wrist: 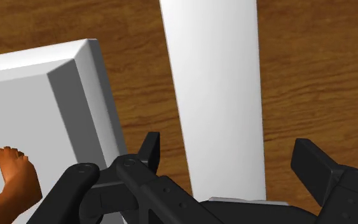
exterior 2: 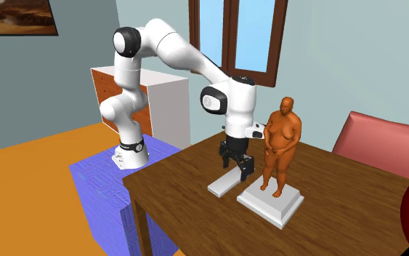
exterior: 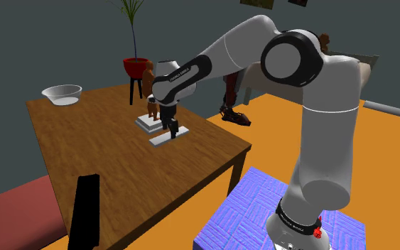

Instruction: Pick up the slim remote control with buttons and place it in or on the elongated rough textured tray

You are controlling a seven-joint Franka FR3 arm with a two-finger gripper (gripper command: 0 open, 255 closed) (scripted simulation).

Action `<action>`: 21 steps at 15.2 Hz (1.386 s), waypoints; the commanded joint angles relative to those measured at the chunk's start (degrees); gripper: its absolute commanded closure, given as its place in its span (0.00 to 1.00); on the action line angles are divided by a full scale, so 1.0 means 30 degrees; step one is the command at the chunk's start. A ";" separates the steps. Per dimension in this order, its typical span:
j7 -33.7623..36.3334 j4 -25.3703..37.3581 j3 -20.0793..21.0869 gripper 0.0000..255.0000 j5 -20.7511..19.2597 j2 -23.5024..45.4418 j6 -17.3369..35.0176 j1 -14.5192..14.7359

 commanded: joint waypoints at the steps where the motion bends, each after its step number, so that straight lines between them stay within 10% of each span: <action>1: -0.0114 -0.0242 0.0005 0.00 0.0060 0.0230 0.0480 -0.0045; 10: -0.0144 -0.0386 0.0023 0.00 0.0106 0.0436 0.0827 -0.0056; 11: -0.0144 -0.0386 0.0023 1.00 0.0106 0.0436 0.0827 -0.0056; 21: -0.0123 -0.0305 0.0012 1.00 0.0075 0.0299 0.0611 -0.0049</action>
